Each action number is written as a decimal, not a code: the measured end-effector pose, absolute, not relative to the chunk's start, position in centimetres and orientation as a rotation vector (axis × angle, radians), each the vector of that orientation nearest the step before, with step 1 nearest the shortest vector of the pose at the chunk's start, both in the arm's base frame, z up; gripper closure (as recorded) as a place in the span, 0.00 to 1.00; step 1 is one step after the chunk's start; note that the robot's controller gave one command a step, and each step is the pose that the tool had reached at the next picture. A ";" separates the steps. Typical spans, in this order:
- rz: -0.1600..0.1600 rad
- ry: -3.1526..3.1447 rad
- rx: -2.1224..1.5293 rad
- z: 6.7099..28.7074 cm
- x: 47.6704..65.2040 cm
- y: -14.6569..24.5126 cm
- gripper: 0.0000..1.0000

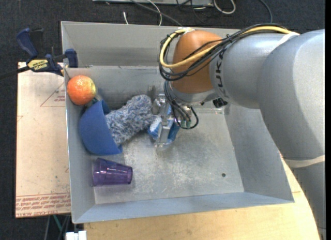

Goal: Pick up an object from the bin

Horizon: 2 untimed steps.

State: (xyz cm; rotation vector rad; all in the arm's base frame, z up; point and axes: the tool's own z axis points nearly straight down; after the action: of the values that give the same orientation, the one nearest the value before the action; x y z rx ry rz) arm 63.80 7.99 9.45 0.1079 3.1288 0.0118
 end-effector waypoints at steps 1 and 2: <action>0.020 3.099 0.379 10.1 62.9 6.9 0.00; 0.019 3.107 0.299 9.0 64.0 7.2 0.00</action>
Offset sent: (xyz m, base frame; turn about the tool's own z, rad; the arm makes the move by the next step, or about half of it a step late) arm 0.0120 -0.0068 -0.0245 0.0520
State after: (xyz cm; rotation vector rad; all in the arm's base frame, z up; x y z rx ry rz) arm 63.96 7.15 8.99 0.2989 3.1066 0.0191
